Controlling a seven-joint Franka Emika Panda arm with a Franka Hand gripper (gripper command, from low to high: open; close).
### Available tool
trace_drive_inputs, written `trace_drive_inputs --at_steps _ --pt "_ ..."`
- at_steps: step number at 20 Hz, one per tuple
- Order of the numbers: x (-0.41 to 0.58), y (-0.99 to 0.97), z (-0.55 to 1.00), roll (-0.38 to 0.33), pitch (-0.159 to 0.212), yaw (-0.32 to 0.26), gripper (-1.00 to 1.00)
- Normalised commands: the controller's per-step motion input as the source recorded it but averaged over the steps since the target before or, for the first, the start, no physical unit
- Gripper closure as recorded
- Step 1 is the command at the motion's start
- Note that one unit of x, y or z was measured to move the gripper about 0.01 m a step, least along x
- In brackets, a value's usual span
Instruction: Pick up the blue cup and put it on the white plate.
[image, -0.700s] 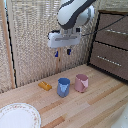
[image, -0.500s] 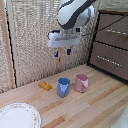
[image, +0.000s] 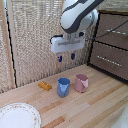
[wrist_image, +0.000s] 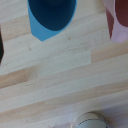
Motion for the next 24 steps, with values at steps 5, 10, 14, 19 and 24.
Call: trace_drive_inputs --at_steps 5,10,14,19,24 --pt "-0.154 0.00 -0.41 -0.058 0.047 -0.093 -1.00" --pt "-0.026 0.00 -0.44 -0.050 0.045 -0.115 -1.00" --pt "0.010 0.00 -0.43 -0.061 0.034 -0.086 -1.00" --pt "0.095 -0.04 -0.35 -0.031 0.009 -0.052 -1.00" --pt "0.038 -0.14 -0.30 -0.015 0.012 -0.029 1.00"
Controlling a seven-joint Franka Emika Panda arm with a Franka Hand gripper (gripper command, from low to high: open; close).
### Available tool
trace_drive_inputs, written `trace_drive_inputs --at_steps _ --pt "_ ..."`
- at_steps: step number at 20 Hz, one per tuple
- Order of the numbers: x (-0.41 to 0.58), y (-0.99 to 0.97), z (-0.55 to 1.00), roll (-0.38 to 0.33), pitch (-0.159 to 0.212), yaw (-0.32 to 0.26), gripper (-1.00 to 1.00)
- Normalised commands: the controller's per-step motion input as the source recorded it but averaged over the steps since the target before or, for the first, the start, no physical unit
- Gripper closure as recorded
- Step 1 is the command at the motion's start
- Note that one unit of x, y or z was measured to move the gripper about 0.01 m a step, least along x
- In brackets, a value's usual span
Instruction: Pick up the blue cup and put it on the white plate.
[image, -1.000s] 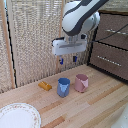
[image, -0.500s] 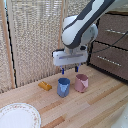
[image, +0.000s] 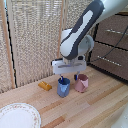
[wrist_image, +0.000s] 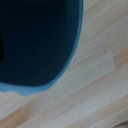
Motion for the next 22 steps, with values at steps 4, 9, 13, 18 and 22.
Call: trace_drive_inputs --at_steps 4,9,13,18,22 --pt "0.014 -0.19 -0.17 0.000 0.017 0.000 1.00" --pt "0.000 -0.05 -0.09 0.000 0.042 -0.014 1.00" --pt "0.000 0.00 -0.01 0.000 0.012 0.000 1.00" --pt "-0.001 0.00 0.14 0.003 0.005 -0.037 1.00" --pt "0.109 0.06 0.95 0.011 0.033 -0.062 1.00"
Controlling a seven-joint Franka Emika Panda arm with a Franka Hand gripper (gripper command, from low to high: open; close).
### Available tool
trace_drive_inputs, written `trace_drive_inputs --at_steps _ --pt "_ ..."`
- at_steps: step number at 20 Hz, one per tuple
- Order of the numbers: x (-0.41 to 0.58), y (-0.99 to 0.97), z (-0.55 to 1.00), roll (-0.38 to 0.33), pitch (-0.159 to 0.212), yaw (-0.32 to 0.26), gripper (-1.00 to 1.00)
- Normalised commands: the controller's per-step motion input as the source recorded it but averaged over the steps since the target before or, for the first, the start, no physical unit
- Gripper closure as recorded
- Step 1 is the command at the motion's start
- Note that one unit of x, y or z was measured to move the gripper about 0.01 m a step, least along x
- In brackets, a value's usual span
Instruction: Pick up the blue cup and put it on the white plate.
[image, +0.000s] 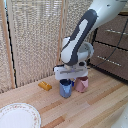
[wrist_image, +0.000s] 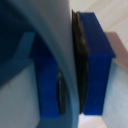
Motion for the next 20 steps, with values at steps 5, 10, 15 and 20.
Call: trace_drive_inputs --at_steps 5,10,15,20 --pt "0.219 0.25 0.96 0.029 0.055 -0.018 1.00" --pt "0.163 0.63 0.72 0.112 0.099 0.000 1.00" --pt "0.141 0.80 0.54 0.146 0.096 0.008 1.00" --pt "0.141 0.88 0.25 0.085 0.038 0.010 1.00"
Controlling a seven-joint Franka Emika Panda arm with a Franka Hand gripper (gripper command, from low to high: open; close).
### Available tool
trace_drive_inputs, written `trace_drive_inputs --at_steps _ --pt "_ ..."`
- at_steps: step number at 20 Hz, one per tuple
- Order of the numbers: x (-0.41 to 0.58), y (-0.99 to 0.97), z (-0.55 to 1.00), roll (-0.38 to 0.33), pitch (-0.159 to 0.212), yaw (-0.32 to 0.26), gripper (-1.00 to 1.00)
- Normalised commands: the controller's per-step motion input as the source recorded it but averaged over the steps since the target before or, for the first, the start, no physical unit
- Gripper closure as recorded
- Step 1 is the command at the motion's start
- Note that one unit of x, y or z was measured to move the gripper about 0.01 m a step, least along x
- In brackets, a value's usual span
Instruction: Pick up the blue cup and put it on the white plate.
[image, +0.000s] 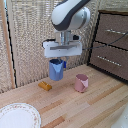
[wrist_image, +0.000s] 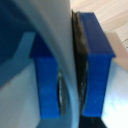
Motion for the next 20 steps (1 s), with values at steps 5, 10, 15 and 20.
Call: trace_drive_inputs --at_steps 5,10,15,20 --pt "0.117 0.94 0.02 0.020 0.000 0.017 1.00" --pt "0.146 0.96 -0.02 0.000 -0.003 0.008 1.00" --pt "0.243 0.93 -0.16 0.000 -0.004 0.032 1.00" --pt "0.288 0.90 -0.25 -0.011 0.000 0.044 1.00"
